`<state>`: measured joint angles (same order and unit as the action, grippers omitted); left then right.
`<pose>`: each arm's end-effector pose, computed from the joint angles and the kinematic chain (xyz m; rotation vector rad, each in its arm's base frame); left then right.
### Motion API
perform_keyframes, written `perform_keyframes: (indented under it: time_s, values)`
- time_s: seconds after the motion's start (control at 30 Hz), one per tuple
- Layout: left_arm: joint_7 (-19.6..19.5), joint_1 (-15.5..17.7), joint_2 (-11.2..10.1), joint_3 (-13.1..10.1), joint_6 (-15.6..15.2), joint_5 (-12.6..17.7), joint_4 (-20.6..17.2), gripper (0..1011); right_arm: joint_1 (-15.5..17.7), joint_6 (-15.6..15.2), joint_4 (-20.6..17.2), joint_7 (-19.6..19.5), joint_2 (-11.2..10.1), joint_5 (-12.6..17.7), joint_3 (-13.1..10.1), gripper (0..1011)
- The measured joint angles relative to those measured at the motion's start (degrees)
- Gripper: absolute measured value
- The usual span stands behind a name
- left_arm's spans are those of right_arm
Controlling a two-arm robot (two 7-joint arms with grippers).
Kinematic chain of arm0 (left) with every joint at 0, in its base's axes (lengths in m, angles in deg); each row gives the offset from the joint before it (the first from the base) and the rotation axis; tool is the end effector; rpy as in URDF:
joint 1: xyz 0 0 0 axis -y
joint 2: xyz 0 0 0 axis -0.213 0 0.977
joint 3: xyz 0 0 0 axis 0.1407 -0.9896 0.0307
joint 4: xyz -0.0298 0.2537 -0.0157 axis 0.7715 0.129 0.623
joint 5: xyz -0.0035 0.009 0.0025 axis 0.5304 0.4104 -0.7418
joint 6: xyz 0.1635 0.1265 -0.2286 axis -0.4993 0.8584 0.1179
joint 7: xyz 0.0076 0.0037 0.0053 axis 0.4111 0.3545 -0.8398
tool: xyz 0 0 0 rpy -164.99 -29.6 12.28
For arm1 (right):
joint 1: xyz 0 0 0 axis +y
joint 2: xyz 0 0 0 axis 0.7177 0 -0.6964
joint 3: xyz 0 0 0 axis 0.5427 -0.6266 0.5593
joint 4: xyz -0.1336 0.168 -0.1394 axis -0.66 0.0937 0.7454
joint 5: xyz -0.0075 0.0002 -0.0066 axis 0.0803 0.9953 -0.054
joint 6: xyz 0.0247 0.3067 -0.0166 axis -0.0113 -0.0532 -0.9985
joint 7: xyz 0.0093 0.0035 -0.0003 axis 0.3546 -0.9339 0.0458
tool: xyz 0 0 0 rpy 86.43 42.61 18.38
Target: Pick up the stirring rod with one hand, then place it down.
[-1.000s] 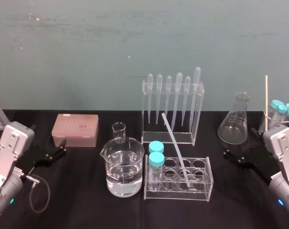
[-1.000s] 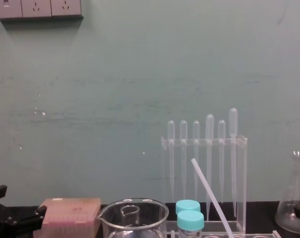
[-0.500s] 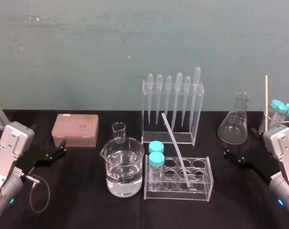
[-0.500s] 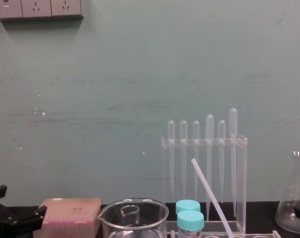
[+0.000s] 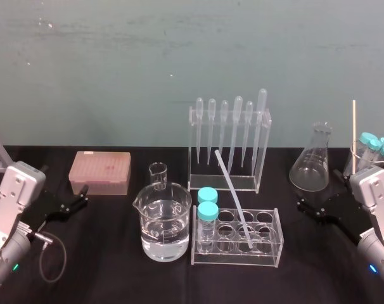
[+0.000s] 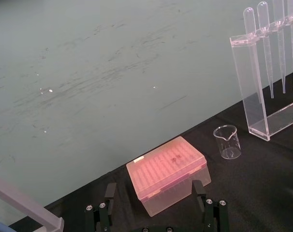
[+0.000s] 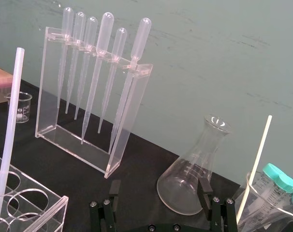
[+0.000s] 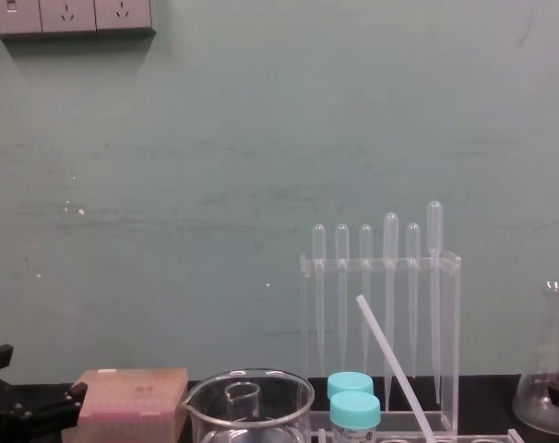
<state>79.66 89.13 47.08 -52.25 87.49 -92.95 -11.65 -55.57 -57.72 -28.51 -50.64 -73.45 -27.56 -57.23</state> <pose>0.3519 0.0633 -0.2746 0.3044 -0.2850 1.2478 0.3518 -0.0634 -0.2746 -0.3046 -0.2849 -1.2479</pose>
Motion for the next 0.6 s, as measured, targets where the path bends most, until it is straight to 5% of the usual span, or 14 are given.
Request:
perform_keyframes:
  time_s: [0.6]
  values:
    - [0.0,0.0,0.0,0.0,0.0,0.0,0.0,1000,-1.3,-2.5,-0.4,2.0,0.4,-0.3,-0.8,1000]
